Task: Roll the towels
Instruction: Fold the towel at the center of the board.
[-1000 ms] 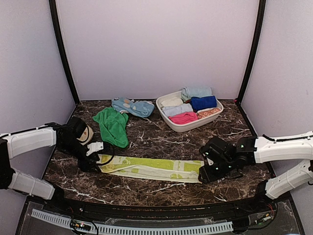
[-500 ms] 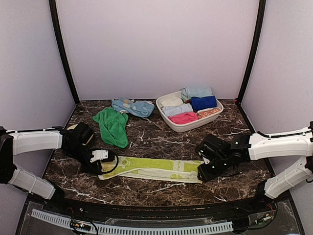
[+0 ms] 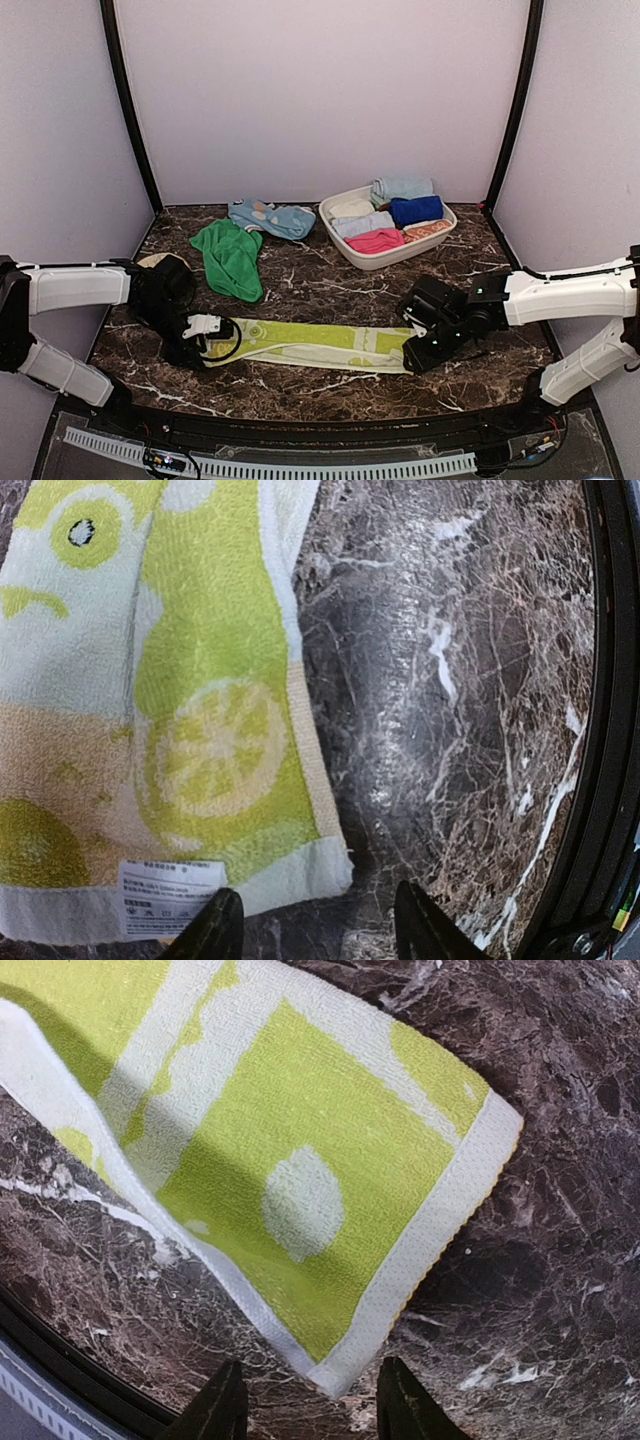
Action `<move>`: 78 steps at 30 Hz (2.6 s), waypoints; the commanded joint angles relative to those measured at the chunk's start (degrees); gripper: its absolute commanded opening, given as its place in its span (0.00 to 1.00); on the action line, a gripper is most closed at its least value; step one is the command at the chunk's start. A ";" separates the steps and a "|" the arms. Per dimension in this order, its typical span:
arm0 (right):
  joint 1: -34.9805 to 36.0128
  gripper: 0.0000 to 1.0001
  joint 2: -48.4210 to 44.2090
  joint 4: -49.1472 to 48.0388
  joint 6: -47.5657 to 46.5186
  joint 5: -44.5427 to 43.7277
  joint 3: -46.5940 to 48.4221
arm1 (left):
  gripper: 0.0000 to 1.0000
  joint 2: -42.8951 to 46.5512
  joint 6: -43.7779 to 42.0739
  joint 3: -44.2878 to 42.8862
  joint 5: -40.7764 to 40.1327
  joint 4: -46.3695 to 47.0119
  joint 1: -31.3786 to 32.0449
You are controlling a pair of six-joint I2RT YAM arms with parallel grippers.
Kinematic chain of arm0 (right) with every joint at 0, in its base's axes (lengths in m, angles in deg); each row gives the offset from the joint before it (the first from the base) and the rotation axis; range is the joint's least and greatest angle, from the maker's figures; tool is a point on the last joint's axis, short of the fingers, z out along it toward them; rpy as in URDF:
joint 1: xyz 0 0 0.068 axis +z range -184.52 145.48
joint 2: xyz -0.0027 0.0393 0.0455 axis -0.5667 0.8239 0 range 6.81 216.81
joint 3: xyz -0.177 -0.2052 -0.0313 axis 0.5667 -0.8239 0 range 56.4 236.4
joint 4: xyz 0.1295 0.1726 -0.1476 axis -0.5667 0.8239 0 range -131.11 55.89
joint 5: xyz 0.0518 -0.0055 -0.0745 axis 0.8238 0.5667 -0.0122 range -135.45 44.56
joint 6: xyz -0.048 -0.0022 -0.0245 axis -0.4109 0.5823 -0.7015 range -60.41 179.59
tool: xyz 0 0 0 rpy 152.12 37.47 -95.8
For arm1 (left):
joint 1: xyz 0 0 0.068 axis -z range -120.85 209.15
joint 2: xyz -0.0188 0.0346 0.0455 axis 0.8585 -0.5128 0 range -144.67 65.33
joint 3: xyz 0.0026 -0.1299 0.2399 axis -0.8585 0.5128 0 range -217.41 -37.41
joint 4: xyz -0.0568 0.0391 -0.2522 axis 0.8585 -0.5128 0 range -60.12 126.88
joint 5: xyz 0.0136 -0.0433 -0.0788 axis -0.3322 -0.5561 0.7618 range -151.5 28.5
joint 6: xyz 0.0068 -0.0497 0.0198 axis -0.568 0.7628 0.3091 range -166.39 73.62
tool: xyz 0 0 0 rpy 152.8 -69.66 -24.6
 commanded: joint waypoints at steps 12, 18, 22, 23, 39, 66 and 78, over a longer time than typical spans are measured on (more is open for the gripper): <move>1.20 0.51 2.49 0.82 -1.12 0.57 1.74 | 0.51 2.42 -1.72 1.80 -1.84 2.26 3.48; 1.20 0.41 3.98 1.12 -1.89 -0.28 3.03 | 0.35 -0.19 -2.92 2.14 -5.14 3.94 3.53; 1.20 0.32 4.35 1.54 -2.43 -0.53 3.67 | 0.16 0.01 -3.08 1.91 -5.67 4.46 3.57; 1.20 0.29 4.52 1.59 -2.53 -0.50 3.81 | 0.13 0.27 -2.86 1.66 -5.36 4.51 3.53; 2.00 0.49 5.43 5.17 -4.71 -0.94 5.87 | 0.00 1.45 0.41 -4.49 -3.81 2.13 3.53; 4.32 0.00 9.49 8.81 -5.99 -10.96 11.32 | 0.00 1.47 1.80 -7.84 -13.12 7.91 3.56; -0.87 0.00 11.63 14.02 -12.82 -18.66 20.93 | 0.00 -4.26 -0.51 -18.49 -20.89 15.81 0.10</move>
